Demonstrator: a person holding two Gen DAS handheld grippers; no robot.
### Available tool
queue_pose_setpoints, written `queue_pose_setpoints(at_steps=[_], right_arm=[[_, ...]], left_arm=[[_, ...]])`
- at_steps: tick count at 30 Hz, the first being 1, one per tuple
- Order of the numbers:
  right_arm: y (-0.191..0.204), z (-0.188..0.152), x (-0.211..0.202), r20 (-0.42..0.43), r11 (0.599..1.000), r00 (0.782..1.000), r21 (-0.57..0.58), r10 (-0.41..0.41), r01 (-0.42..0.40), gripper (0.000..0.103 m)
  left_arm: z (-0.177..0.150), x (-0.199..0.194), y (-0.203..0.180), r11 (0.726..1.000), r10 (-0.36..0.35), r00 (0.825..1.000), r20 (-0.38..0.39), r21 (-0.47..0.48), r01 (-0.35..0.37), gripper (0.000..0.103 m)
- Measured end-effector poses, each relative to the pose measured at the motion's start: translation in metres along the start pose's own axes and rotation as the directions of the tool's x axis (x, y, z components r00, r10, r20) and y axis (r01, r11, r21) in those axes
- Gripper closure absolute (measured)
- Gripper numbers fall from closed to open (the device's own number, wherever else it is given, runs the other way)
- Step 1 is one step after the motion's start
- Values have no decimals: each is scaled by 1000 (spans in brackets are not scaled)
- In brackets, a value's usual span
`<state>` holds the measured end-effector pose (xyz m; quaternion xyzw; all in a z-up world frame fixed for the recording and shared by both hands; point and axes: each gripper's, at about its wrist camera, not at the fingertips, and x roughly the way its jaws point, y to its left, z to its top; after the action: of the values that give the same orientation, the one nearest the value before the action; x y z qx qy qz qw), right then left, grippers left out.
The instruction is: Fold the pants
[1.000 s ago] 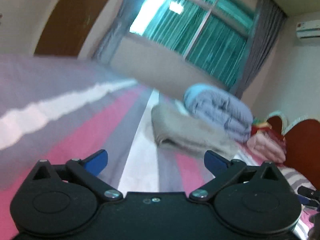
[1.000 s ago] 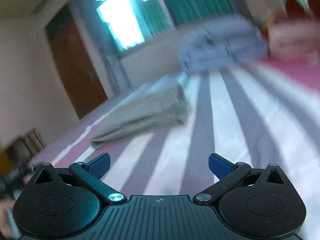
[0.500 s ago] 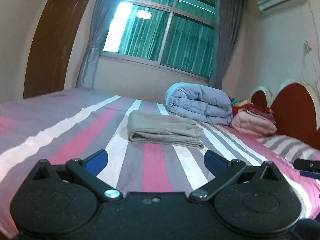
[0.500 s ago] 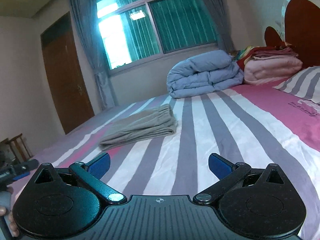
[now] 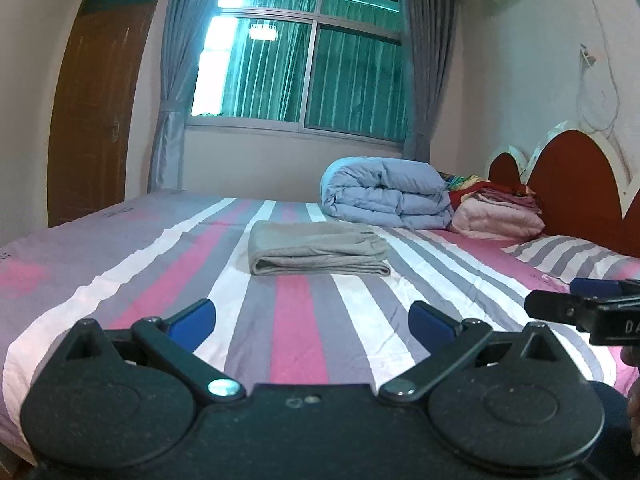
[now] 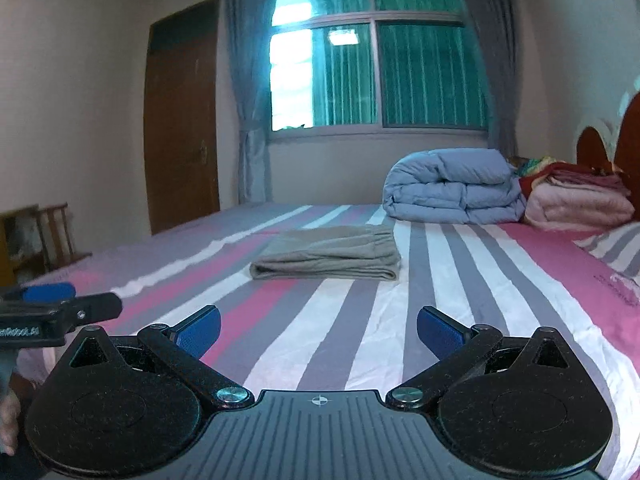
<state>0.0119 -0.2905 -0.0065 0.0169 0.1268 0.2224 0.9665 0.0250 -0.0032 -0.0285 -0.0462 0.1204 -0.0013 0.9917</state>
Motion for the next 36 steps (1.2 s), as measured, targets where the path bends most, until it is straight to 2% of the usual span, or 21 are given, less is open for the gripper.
queue_pose_setpoints(at_steps=[4, 11, 23, 36], right_arm=[[-5, -4, 9, -6, 1000, 1000, -8, -20, 20, 0], [-22, -5, 21, -34, 995, 998, 88, -47, 50, 0], [-17, -6, 18, -26, 998, 999, 50, -41, 42, 0], [-18, -5, 16, -30, 998, 999, 50, -38, 40, 0]], left_arm=[[-3, 5, -5, 1000, -11, 1000, -3, 19, 11, 6], [-5, 8, -1, 1000, -7, 1000, -23, 5, 7, 6], [-4, 1, 2, 1000, -11, 1000, -9, -15, 11, 6], [-4, 2, -3, 1000, -9, 1000, -12, 16, 9, 6]])
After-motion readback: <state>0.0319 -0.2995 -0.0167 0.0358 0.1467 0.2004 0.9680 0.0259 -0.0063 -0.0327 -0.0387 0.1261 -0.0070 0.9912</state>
